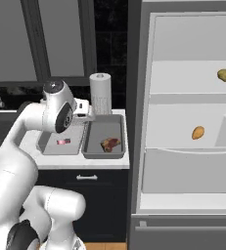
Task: Place one potato and one steak in each tupperware on the nearby counter, to pack two identical lunches.
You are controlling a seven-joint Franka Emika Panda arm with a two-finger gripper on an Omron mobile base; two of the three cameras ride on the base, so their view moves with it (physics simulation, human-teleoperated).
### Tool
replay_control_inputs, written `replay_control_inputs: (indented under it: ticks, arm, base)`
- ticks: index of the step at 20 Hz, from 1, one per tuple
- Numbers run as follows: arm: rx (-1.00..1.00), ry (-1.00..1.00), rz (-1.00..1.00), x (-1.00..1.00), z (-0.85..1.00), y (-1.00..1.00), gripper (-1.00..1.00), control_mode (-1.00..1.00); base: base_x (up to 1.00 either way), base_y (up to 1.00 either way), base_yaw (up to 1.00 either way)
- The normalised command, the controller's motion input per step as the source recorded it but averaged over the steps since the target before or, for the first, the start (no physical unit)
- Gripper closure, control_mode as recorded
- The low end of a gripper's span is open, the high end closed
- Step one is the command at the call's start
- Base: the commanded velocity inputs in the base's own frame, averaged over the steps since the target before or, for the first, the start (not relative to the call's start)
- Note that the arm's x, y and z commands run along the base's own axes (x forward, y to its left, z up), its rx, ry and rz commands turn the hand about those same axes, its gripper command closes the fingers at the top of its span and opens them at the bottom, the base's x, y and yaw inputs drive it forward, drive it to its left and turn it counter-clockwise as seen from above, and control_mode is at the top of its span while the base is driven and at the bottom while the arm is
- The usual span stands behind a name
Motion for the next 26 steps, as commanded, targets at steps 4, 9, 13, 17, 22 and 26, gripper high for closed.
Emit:
replay_control_inputs:
  ticks: [4,9,13,17,22,26]
  arm:
    - [0.18,0.14,-0.21,-1.00,0.92,0.10,-1.00,-1.00]
    - [0.17,0.12,-0.19,-1.00,0.65,0.00,-1.00,-1.00]
    - [0.03,0.04,-0.08,-1.00,0.29,0.00,-1.00,-1.00]
    - [-0.07,-0.09,0.00,-1.00,0.02,0.00,-1.00,-1.00]
    - [-0.05,-0.13,0.05,-0.82,0.00,0.00,-1.00,-1.00]
    - [0.00,-0.03,0.09,-0.80,0.00,0.00,-1.00,-1.00]
  base:
    - [0.00,0.00,0.00]
    - [0.00,0.00,0.00]
    - [0.00,0.00,0.00]
    - [0.00,0.00,0.00]
    - [0.00,0.00,0.00]
    - [0.00,0.00,0.00]
